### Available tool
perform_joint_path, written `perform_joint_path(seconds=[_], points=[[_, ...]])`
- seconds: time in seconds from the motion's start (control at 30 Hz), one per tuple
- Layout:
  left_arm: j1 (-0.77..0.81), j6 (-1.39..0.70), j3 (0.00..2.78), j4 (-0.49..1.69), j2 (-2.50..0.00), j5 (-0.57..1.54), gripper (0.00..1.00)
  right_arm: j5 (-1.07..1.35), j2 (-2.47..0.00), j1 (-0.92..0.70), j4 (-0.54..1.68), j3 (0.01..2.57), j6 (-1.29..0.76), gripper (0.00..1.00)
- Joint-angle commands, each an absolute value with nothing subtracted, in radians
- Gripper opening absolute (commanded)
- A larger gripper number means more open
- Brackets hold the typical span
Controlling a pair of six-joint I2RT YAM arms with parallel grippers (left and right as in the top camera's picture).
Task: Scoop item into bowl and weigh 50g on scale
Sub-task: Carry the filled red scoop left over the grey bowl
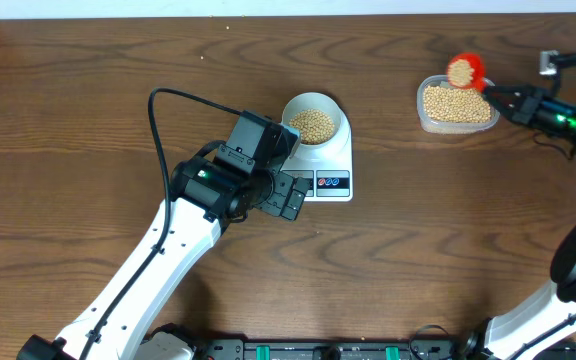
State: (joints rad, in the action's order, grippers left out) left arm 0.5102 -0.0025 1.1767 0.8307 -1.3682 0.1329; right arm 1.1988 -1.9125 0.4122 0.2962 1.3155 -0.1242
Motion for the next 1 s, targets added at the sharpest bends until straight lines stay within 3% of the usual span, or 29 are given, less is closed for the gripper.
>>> perform_joint_path(seconds=[0.0,0.97], points=[[0.505,0.004,1.175,0.832,-1.367,0.139,0.98,1.241,-1.916,0.329,0.244,1.327,-0.215,0.01],[0.505,0.004,1.175,0.832,-1.368,0.139,0.98,1.049,-1.909,-0.134,0.199,1.327,-0.171,0.01]])
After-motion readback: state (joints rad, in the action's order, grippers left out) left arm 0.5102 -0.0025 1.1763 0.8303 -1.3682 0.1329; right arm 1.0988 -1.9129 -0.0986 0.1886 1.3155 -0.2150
